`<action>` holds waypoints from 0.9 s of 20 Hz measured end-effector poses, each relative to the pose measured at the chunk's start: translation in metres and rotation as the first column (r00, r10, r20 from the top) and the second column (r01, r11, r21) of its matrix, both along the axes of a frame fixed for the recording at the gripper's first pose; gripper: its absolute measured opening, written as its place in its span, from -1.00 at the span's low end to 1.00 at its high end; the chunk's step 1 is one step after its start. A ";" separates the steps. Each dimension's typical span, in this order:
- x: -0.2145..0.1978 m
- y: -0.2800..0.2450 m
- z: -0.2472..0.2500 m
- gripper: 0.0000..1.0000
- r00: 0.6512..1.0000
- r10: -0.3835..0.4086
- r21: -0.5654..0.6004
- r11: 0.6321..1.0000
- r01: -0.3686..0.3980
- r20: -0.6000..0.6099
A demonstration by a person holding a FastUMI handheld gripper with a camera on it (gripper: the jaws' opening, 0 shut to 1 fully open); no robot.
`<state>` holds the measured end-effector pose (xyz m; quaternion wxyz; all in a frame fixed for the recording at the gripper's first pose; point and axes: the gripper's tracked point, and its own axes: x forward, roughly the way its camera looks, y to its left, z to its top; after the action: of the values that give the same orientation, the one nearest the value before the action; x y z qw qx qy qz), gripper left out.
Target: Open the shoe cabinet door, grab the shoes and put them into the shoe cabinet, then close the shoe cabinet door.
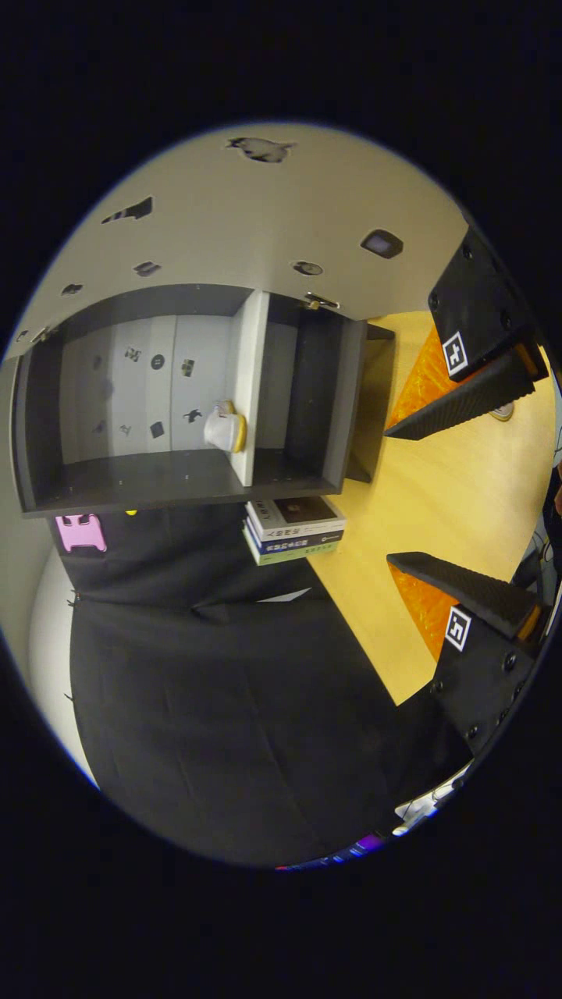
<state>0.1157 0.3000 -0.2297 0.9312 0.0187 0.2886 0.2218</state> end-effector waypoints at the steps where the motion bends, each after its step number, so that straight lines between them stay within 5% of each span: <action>1: -0.001 -0.002 -0.021 0.83 0.999 0.017 -0.029 0.999 -0.018 -0.039; 10: -0.017 -0.030 -0.152 0.90 0.954 0.001 -0.174 0.983 -0.056 -0.300; 18: -0.015 -0.077 -0.197 0.88 0.913 -0.155 -0.246 0.967 0.063 -0.377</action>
<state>0.1007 0.2234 -0.4265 0.8611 -0.0281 0.4917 0.1263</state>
